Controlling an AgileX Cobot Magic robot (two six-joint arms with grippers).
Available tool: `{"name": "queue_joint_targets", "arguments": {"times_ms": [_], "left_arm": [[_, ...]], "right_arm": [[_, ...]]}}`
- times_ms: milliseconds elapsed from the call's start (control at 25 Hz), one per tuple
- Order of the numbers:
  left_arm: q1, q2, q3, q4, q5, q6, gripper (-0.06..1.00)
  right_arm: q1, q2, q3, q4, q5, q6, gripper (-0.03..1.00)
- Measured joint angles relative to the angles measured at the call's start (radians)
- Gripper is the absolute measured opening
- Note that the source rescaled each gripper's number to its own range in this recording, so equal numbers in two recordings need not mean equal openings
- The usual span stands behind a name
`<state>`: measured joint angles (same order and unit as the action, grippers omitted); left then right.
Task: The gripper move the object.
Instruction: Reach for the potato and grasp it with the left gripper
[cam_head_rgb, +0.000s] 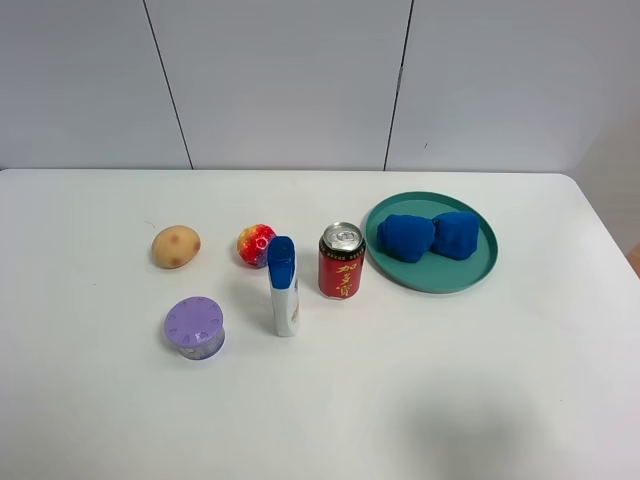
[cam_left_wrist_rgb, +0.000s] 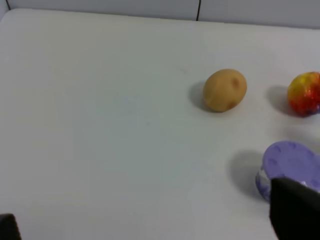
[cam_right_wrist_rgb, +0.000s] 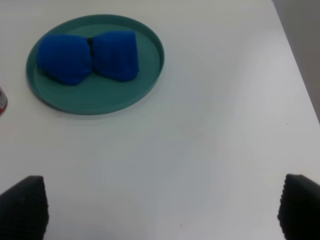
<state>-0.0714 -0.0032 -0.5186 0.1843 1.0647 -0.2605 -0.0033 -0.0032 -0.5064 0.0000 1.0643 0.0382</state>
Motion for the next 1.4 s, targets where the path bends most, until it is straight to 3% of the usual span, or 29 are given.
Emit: {"name": "queue_joint_targets", "arguments": {"times_ms": [120,240,880,1200,1400], "left_arm": [[0.000,0.066,-0.040,0.000,-0.016,-0.058,1.00],[0.000,0.194,-0.127,0.000,-0.022,-0.055,1.00],[0.000,1.186,-0.695,-0.002,0.095,0.246,1.00],[0.000,1.550,-0.966,-0.174,0.077,0.340,1.00],[0.000,1.682,-1.005,-0.184,0.008,0.391,1.00]], "right_arm": [[0.000,0.000,0.000,0.000,0.000,0.000,1.00],[0.000,0.000,0.000,0.000,0.000,0.000,1.00],[0.000,0.000,0.000,0.000,0.000,0.000,1.00],[0.000,0.000,0.000,0.000,0.000,0.000,1.00],[0.000,0.000,0.000,0.000,0.000,0.000,1.00]]}}
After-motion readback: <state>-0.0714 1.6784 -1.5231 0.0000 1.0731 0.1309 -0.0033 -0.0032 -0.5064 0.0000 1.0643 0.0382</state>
